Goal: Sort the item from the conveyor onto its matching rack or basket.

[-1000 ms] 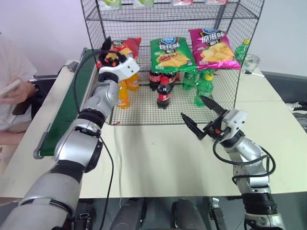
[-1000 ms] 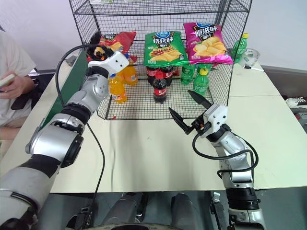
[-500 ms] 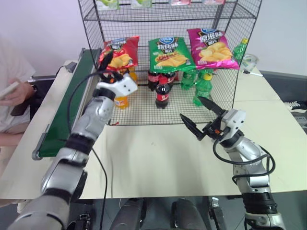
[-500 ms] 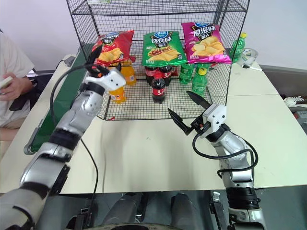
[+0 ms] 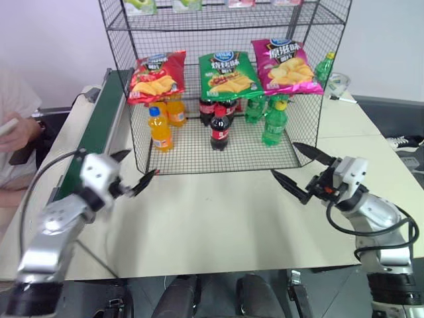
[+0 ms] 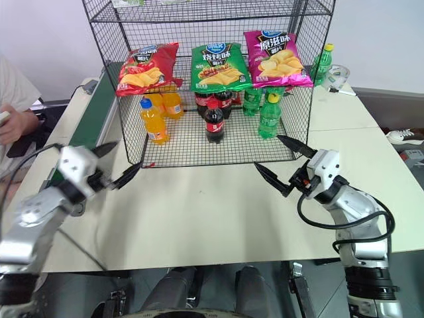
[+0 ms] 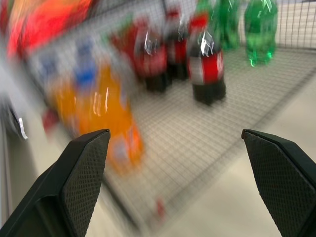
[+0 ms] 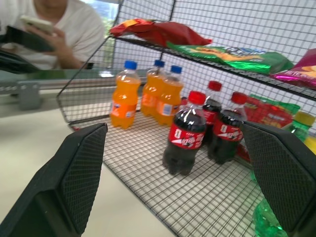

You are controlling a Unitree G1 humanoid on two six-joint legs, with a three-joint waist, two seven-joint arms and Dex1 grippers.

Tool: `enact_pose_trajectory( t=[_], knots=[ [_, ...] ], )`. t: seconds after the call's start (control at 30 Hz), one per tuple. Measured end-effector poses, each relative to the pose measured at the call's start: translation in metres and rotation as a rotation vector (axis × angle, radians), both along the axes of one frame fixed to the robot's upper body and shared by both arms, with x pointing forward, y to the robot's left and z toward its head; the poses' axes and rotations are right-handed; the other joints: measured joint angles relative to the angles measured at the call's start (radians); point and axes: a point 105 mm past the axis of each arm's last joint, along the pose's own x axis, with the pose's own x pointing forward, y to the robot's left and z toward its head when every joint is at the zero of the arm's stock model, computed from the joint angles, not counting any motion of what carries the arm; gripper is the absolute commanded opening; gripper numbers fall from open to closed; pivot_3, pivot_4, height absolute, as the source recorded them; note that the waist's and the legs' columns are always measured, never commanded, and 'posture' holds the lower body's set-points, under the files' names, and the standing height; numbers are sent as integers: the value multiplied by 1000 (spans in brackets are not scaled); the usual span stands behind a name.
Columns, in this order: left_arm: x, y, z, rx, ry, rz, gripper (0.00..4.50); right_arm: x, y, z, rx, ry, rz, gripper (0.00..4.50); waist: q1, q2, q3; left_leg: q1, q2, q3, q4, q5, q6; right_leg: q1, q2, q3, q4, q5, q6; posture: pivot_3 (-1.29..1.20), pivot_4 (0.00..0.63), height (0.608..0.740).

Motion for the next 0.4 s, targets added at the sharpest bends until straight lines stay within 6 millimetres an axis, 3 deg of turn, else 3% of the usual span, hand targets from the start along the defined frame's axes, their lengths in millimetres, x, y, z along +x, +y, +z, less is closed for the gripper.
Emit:
enact_pose_trajectory(
  t=[0.13,0.3,0.4],
  knots=[
    [-8,39,4,-22,60,68,4474,-7,-7,-4,-51,38,41,4500,18,0,0,3,-1,0,1,-1,2,2,-1,0,-4,0,0,0,150,740],
    [-22,67,-22,45,145,86,4474,-16,-32,-6,-116,96,51,4500,21,0,0,3,-1,2,0,-2,3,2,-3,0,-4,0,-1,0,150,740],
    [-19,74,-24,65,128,110,4474,-16,-42,-8,-113,110,29,4500,21,0,0,3,0,2,0,-2,3,2,-3,0,-4,-1,-3,0,150,740]
  ],
)
